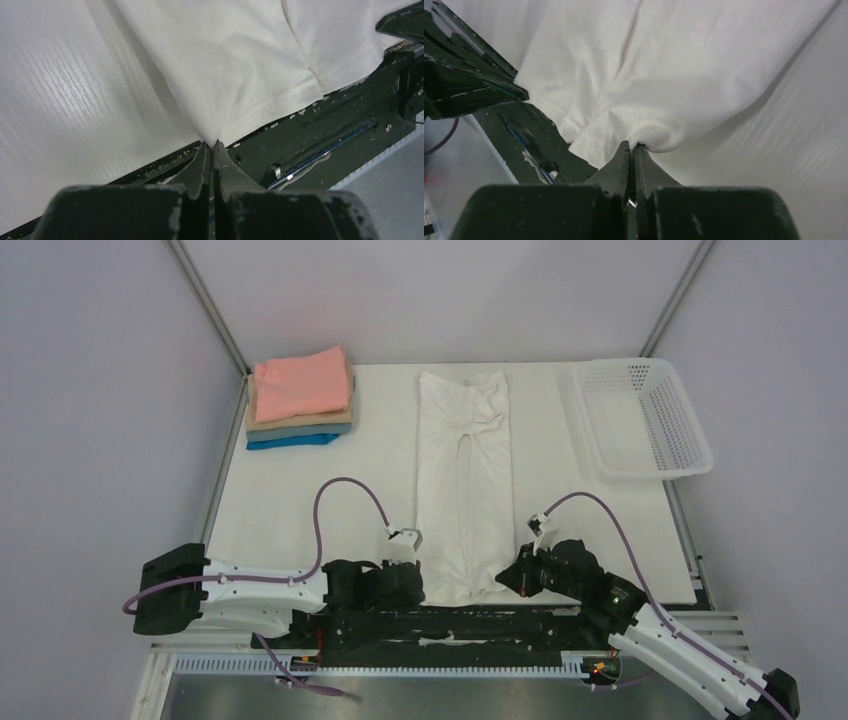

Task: Fold and stack the t-shirts
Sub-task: Fold the folded rectangular tshirt in 1/3 of the way, then grab one side of the 2/3 rectangular tshirt with both arms

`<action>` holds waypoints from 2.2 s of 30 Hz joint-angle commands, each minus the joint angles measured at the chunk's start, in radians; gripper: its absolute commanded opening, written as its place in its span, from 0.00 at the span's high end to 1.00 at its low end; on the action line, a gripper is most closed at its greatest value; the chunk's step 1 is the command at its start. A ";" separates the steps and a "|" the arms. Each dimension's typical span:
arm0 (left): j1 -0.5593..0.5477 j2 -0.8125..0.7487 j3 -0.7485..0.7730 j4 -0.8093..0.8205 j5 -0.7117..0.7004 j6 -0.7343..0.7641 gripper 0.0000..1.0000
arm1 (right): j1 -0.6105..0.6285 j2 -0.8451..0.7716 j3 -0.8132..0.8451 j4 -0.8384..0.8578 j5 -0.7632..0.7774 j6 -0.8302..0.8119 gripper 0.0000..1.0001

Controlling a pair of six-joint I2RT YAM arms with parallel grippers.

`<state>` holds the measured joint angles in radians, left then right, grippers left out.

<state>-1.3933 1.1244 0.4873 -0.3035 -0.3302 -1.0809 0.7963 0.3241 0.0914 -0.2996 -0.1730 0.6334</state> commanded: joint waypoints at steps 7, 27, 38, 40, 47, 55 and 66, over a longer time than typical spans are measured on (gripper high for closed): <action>0.017 -0.041 0.075 0.077 -0.189 0.055 0.98 | 0.006 0.136 0.098 -0.184 0.161 -0.021 1.00; 0.614 0.332 0.521 0.198 0.120 0.466 0.98 | -0.127 0.709 0.588 0.177 0.631 -0.196 1.00; 0.790 0.573 0.683 0.244 0.228 0.513 0.98 | -0.291 0.980 0.710 0.387 0.457 -0.281 1.00; 0.820 0.613 0.702 0.271 0.280 0.520 0.98 | -0.311 1.015 0.717 0.421 0.442 -0.291 1.00; 0.878 0.766 0.794 0.324 0.386 0.538 0.98 | -0.364 1.141 0.747 0.523 0.430 -0.318 1.00; 0.920 0.875 0.847 0.344 0.413 0.524 0.86 | -0.426 1.324 0.805 0.599 0.319 -0.287 0.97; 0.925 0.723 0.782 0.334 0.446 0.494 0.20 | -0.458 1.311 0.866 0.505 0.257 -0.327 0.02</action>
<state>-0.4660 1.9896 1.3235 -0.0097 0.0761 -0.5819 0.3428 1.7176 0.9520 0.2199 0.1127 0.3321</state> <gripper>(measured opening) 0.787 0.890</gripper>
